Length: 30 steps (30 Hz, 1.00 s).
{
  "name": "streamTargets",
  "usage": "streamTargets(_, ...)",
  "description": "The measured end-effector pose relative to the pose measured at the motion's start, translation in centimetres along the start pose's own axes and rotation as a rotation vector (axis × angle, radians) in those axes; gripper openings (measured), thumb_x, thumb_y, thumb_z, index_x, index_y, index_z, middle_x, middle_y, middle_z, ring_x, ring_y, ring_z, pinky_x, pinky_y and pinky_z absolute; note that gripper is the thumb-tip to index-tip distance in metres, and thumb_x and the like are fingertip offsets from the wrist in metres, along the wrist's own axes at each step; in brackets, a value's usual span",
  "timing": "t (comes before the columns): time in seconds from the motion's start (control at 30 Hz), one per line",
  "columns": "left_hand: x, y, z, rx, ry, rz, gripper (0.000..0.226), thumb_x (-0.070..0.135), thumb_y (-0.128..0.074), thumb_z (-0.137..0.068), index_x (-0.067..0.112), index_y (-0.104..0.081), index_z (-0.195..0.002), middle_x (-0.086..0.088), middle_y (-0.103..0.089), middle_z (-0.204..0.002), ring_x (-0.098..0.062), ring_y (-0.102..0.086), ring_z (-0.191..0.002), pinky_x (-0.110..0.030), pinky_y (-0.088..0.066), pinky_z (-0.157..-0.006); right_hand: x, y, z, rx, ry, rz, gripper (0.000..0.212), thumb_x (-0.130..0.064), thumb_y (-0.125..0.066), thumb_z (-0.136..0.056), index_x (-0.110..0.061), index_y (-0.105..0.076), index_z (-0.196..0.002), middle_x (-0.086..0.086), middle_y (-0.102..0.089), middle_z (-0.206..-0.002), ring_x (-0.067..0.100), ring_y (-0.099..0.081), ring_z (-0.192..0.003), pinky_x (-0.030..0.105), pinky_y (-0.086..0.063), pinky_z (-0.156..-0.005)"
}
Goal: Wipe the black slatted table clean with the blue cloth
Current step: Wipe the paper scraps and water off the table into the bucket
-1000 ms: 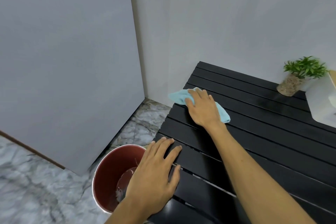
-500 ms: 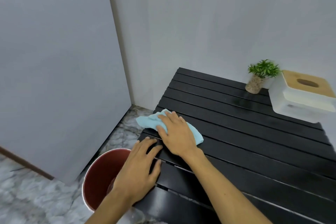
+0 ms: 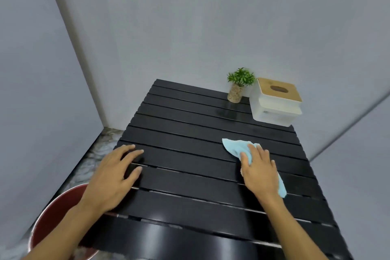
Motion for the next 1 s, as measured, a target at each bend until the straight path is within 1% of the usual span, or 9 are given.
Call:
streamTargets(0.07,0.2,-0.7,-1.3,-0.016,-0.003,-0.024,0.059,0.059,-0.03,-0.089,0.033,-0.048,-0.137,0.006,-0.044,-0.145,-0.015,-0.037,-0.135,-0.033,-0.025,-0.11,4.1,1.3,-1.4,0.039,-0.096,0.003,0.05,-0.041,-0.028,-0.095,-0.018,-0.038,-0.139,0.007,-0.041,-0.144,0.029,-0.035,-0.127,0.048,-0.029,-0.103)
streamTargets(0.17,0.2,-1.5,-2.0,-0.034,-0.031,-0.049,0.059,0.059,-0.028,-0.09,0.032,-0.048,-0.139,0.005,-0.043,-0.146,-0.018,-0.034,-0.138,-0.039,-0.026,-0.113,8.2,2.4,-4.2,0.079,-0.179,0.005,0.052,-0.039,-0.024,-0.094,-0.014,-0.04,-0.137,0.01,-0.045,-0.139,0.033,-0.039,-0.121,0.05,-0.03,-0.1)
streamTargets(0.27,-0.1,-1.9,-1.9,-0.032,-0.03,-0.017,0.057,0.059,-0.029,-0.09,0.034,-0.047,-0.138,0.007,-0.042,-0.147,-0.016,-0.031,-0.14,-0.044,-0.025,-0.115,9.9,2.5,-7.3,0.095,-0.209,0.007,0.061,-0.043,-0.017,-0.087,-0.012,-0.044,-0.132,0.014,-0.049,-0.134,0.036,-0.042,-0.117,0.052,-0.033,-0.1)
streamTargets(0.37,-0.1,-2.0,-2.1,-0.018,-0.033,-0.012,0.055,0.056,-0.031,-0.09,0.035,-0.047,-0.138,0.009,-0.042,-0.146,-0.015,-0.03,-0.141,-0.041,-0.02,-0.115,10.0,2.0,-10.2,0.098,-0.189,0.003,0.061,-0.043,-0.017,-0.086,-0.011,-0.047,-0.127,0.017,-0.052,-0.13,0.037,-0.045,-0.113,0.052,-0.036,-0.099)
streamTargets(0.53,0.1,-2.1,-2.1,-0.022,-0.024,-0.008,0.054,0.053,-0.034,-0.089,0.032,-0.049,-0.137,0.006,-0.041,-0.146,-0.019,-0.032,-0.14,-0.041,-0.019,-0.115,7.7,0.6,-12.7,0.072,-0.103,0.034,0.046,-0.033,-0.028,-0.094,-0.007,-0.047,-0.128,0.018,-0.052,-0.129,0.039,-0.045,-0.112,0.051,-0.035,-0.096)
streamTargets(0.67,0.1,-2.0,-2.0,-0.022,-0.004,-0.009,0.055,0.054,-0.034,-0.089,0.033,-0.049,-0.137,0.005,-0.042,-0.144,-0.019,-0.033,-0.139,-0.041,-0.019,-0.115,3.0,-0.7,-12.8,0.049,0.008,-0.002,0.046,-0.033,-0.03,-0.095,-0.007,-0.048,-0.128,0.018,-0.054,-0.127,0.038,-0.046,-0.113,0.049,-0.036,-0.094)
streamTargets(0.8,0.0,-1.9,-1.9,-0.033,0.015,-0.014,0.054,0.056,-0.033,-0.089,0.036,-0.047,-0.138,0.006,-0.042,-0.145,-0.018,-0.031,-0.139,-0.044,-0.024,-0.115,-2.7,-2.6,-11.0,0.002,0.129,-0.028,0.044,-0.032,-0.036,-0.096,-0.01,-0.047,-0.133,0.015,-0.048,-0.138,0.035,-0.043,-0.121,0.046,-0.034,-0.1)
streamTargets(0.9,-0.1,-1.9,-1.8,-0.043,0.033,-0.009,0.055,0.057,-0.032,-0.088,0.037,-0.047,-0.138,0.005,-0.042,-0.144,-0.019,-0.032,-0.139,-0.046,-0.028,-0.113,-4.4,-2.9,-9.0,-0.037,0.172,-0.06,0.045,-0.034,-0.035,-0.096,-0.015,-0.044,-0.136,0.01,-0.044,-0.142,0.031,-0.04,-0.126,0.044,-0.029,-0.105)
streamTargets(1.0,-0.3,-1.9,-1.7,-0.052,0.045,-0.019,0.056,0.059,-0.031,-0.088,0.039,-0.046,-0.138,0.005,-0.041,-0.144,-0.019,-0.031,-0.138,-0.044,-0.03,-0.112,-5.0,-2.3,-6.4,-0.046,0.25,-0.09,0.044,-0.036,-0.035,-0.096,-0.021,-0.042,-0.137,0.001,-0.041,-0.146,0.024,-0.037,-0.129,0.039,-0.027,-0.107)
Point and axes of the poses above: each hand's wrist, its own z-axis away from the middle knuckle, its own y-axis out of the back of the hand, x = y × z, the point moved 9 cm from there along -z, towards the middle knuckle
